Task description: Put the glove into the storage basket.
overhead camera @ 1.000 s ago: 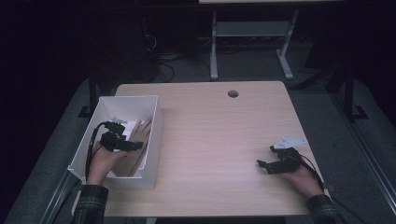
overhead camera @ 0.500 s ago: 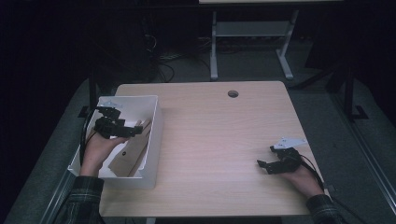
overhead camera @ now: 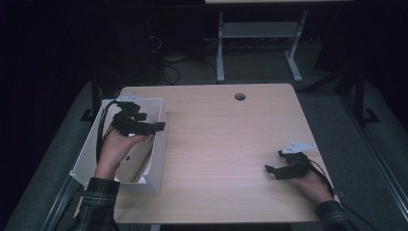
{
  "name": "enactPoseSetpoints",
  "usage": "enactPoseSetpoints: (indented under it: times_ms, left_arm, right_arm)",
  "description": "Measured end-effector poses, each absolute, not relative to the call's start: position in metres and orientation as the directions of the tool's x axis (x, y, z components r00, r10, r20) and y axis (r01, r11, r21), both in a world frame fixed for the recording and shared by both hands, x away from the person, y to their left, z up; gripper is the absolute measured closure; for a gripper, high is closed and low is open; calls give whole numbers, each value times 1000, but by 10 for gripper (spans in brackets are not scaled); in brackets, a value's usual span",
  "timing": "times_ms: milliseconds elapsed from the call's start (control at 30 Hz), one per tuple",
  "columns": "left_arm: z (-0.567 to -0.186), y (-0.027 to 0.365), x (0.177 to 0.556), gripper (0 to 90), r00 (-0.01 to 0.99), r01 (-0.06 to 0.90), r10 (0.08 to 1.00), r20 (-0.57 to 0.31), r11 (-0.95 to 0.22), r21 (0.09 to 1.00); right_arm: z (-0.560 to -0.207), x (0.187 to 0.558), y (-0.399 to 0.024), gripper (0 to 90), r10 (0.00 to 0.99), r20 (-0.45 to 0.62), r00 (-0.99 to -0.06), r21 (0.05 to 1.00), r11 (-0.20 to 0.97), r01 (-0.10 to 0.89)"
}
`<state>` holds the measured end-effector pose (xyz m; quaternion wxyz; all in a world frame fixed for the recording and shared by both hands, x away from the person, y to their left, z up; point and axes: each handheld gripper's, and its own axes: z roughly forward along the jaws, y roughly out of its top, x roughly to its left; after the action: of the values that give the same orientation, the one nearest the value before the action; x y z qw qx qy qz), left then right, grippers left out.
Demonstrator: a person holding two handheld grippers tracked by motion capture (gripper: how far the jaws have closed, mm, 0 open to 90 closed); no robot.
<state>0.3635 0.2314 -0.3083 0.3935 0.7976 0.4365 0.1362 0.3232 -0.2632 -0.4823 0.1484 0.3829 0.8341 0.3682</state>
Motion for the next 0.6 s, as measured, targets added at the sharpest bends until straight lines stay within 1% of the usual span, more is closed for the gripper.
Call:
enactPoseSetpoints:
  times_ms: [200,433,600]
  left_arm:
    - [-314,201,362,147,615,572,777,-134,-323,754]
    - [-326,166,358,148,643,554,758,-108,-363,750]
    - [-337,145,355,149,661,548,742,-114,-374,748]
  right_arm:
    - [-482,323,-263,159,748,38,-663,729,433,531]
    - [-482,323,-263,159,747,38,-664,728,434,530]
    - [-482,323,-263,159,747,39,-664,728,434,531]
